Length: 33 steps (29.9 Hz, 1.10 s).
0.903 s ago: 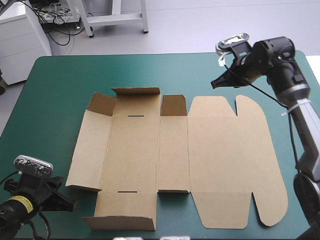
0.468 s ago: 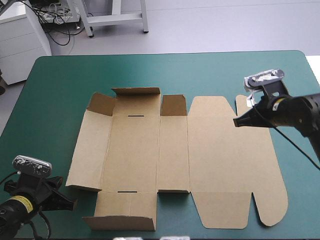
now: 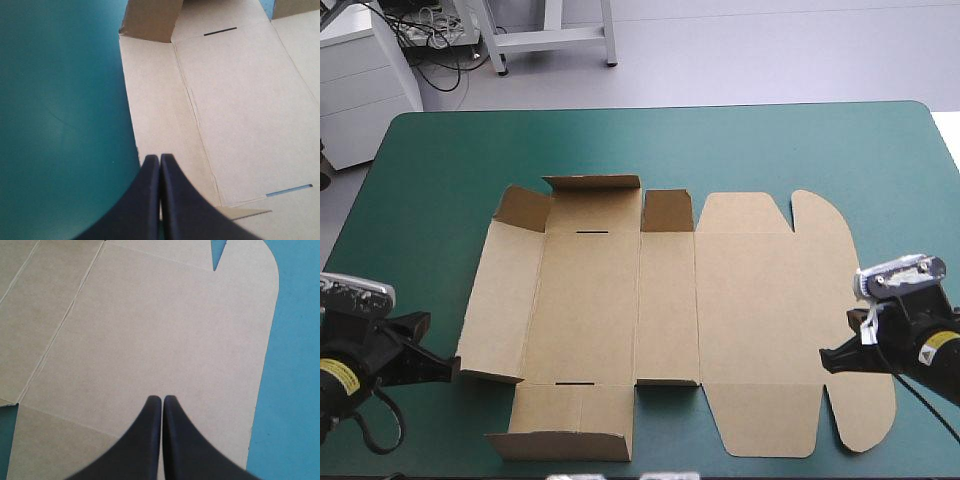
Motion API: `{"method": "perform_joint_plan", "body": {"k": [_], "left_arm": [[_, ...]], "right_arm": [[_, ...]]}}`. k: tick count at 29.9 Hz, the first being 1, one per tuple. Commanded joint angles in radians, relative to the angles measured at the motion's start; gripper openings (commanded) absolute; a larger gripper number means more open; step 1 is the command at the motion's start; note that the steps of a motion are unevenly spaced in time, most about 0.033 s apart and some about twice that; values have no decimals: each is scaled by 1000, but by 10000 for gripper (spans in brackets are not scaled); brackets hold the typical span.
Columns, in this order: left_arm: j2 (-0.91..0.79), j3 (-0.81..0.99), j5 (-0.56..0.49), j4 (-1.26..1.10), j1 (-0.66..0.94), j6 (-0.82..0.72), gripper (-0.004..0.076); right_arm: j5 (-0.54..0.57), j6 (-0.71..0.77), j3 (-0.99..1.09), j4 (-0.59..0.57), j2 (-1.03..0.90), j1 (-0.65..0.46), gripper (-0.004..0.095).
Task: Fold the box
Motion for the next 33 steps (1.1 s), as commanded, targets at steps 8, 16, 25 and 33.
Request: {"method": "perform_joint_plan", "body": {"k": [8,16,25,33], "left_arm": [[304,-262,43,10,2,66,-31],[456,-319,48,-154,2,209,-5],[495,-323,35,-385,191,360,-5],[495,-323,150,-811,632,645,-6]], "right_arm": [[-28,34,39,6,-126,-6,-4],[-9,36,39,10,-126,-6,-4],[-9,36,39,10,-126,-6,-4],[-9,30,39,9,-126,-6,-4]]}}
